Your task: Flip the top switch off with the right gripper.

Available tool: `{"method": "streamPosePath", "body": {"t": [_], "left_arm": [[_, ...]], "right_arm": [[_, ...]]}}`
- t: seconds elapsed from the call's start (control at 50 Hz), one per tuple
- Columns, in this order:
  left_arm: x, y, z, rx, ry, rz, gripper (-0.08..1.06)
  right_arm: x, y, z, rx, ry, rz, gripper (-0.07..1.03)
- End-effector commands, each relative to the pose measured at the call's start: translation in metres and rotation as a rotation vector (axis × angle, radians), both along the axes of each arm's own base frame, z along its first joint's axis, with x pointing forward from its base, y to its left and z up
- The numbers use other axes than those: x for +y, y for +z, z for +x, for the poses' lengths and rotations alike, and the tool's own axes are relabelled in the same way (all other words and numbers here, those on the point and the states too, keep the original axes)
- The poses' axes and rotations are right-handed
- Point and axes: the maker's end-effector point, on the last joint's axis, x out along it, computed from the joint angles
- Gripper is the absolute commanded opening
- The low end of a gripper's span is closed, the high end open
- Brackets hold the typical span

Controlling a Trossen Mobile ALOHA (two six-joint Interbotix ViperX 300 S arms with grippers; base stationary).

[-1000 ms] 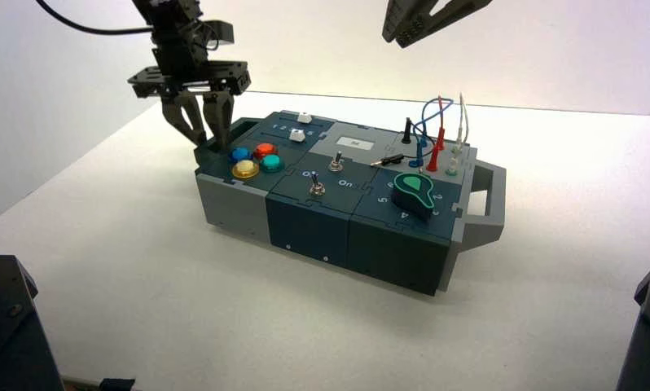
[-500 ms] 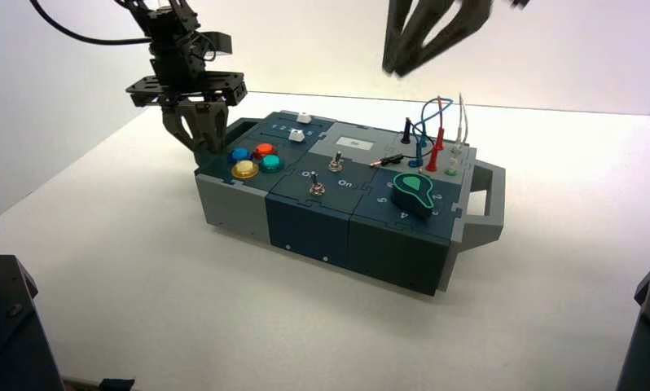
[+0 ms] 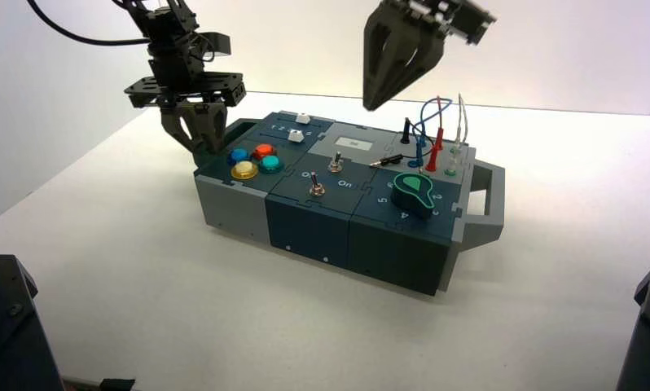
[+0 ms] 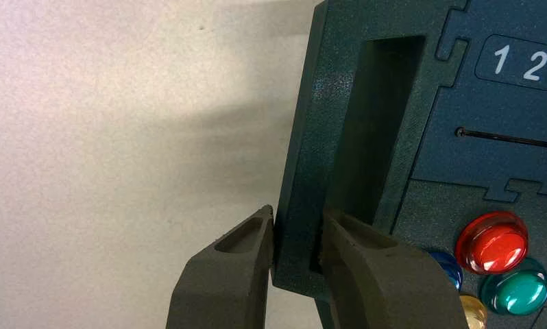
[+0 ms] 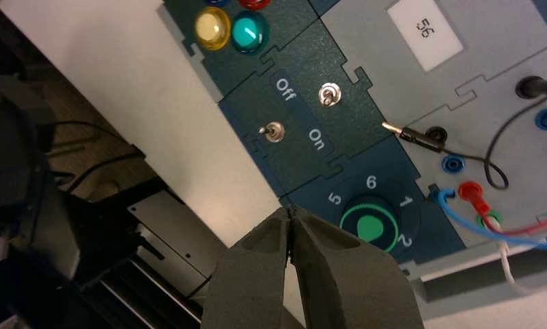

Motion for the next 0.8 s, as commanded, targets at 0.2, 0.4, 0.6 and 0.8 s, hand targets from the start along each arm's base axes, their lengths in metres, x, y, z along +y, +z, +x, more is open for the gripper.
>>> {"method": "streamPosePath", "body": {"t": [0.2,0.4,0.6,0.8], "left_arm": [[0.006,-0.013,-0.013,0.058,0.019,0.01,0.04],[0.007,-0.017,-0.016,0.066,0.016,0.012,0.03],[0.007,-0.017,-0.016,0.063,0.013,0.011,0.03],[0.006,-0.016,-0.012,0.053,0.012,0.008,0.03]], "right_arm": [[0.014,-0.015,0.016,0.022,0.018,-0.019,-0.02],[0.02,-0.028,0.024,0.041,0.028,-0.034,-0.02],[0.025,-0.036,0.031,0.054,0.03,-0.045,-0.02],[0.026,-0.054,0.034,0.08,0.032,-0.072,-0.02]]}}
